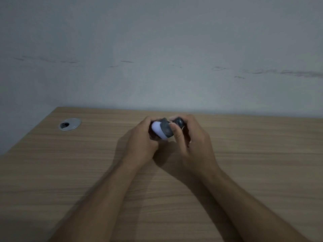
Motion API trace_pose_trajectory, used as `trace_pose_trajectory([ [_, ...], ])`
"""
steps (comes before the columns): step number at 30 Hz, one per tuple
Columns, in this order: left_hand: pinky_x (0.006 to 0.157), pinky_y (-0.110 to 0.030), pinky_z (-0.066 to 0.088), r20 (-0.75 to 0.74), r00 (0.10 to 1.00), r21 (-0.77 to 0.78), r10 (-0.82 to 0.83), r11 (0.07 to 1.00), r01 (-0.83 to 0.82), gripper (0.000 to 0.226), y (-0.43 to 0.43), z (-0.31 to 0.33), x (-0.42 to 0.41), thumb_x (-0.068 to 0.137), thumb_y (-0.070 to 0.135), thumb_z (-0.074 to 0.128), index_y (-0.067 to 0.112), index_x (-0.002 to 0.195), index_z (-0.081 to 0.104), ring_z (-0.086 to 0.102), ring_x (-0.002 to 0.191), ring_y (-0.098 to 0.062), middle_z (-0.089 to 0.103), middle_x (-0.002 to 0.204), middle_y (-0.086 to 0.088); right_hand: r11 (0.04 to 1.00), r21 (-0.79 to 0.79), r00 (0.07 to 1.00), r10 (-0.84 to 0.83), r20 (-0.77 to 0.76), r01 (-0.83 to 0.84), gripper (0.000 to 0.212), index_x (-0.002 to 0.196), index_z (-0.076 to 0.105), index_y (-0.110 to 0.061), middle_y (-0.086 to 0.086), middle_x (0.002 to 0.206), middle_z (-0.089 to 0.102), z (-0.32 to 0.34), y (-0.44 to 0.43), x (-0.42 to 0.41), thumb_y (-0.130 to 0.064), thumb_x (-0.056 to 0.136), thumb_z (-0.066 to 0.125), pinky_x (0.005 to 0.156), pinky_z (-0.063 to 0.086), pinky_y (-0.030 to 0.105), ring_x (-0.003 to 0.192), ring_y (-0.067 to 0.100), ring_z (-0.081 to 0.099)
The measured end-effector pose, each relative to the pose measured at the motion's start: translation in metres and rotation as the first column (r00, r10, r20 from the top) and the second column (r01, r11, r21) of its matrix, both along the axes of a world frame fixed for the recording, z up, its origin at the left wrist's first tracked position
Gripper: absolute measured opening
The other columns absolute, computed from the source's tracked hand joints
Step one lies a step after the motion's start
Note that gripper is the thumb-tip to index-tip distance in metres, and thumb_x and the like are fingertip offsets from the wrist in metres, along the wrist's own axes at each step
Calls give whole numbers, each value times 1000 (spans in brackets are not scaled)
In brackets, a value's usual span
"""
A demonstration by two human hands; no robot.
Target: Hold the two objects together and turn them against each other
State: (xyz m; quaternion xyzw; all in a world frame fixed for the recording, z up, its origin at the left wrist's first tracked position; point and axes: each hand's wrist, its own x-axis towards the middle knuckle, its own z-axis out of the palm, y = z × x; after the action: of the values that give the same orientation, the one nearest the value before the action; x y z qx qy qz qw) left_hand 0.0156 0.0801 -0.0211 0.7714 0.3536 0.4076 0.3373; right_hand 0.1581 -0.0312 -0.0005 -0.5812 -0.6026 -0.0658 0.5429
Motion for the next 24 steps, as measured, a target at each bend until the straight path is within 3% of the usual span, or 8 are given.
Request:
trace_pose_trajectory([
  [2,76,-10,51,3,1000,32,-21,999,21,53,0,-1,0,73,9,95,21,121,74,73,95,-7,79,109,9,999,1,999,-50,-4,50,15,121,71,-11,-2,110,75,-3,3,4,-15,108,66,84,55,22,95,12,72],
  [5,83,-25,59,4,998,48,-59,997,58,54,-4,-1,0,76,16,92,27,125,71,72,97,-6,77,111,12,986,-26,985,-165,-52,164,13,118,71,-15,-2,104,75,-5,6,22,-19,106,67,80,55,27,87,14,71],
  [8,84,-25,60,14,997,58,-76,995,75,54,-4,-1,1,78,18,92,29,127,72,74,98,-5,78,112,13,975,-75,970,-215,-110,207,13,118,71,-18,-10,98,73,-6,5,34,-23,107,66,75,48,14,81,-4,66],
  [10,86,-30,61,2,998,70,-60,996,60,56,-3,-2,1,77,19,93,29,127,72,74,100,-6,78,113,13,980,-74,977,-190,-101,183,14,120,71,-17,-11,101,74,-7,4,31,-22,108,66,79,46,8,87,-9,67],
  [13,86,-36,62,-29,999,82,-20,996,23,54,1,-5,0,75,22,94,29,123,72,74,100,-11,78,111,12,997,-59,997,-52,-62,49,18,125,71,-14,-7,111,76,-3,0,14,-20,110,64,84,54,16,96,4,73],
  [16,89,-30,61,-33,999,73,-30,997,33,56,2,-4,0,73,10,94,26,123,75,74,102,-4,79,111,15,996,-65,998,58,-25,-60,20,126,70,-13,-5,110,76,-2,-3,6,-21,110,63,79,58,27,89,15,74],
  [19,79,-7,51,-8,1000,26,-30,999,30,53,-1,-1,-2,73,10,93,26,121,77,69,89,18,77,98,23,998,-69,1000,-1,-24,-1,17,124,70,-15,-7,107,76,-3,-3,12,-23,110,64,79,59,31,91,13,74],
  [24,80,-16,60,126,992,-107,-5,994,19,45,-2,2,-5,80,28,97,26,121,78,78,91,0,84,101,11,981,-118,983,-166,-82,156,12,118,72,-21,-13,95,74,-10,3,36,-24,109,65,73,52,23,79,1,68],
])
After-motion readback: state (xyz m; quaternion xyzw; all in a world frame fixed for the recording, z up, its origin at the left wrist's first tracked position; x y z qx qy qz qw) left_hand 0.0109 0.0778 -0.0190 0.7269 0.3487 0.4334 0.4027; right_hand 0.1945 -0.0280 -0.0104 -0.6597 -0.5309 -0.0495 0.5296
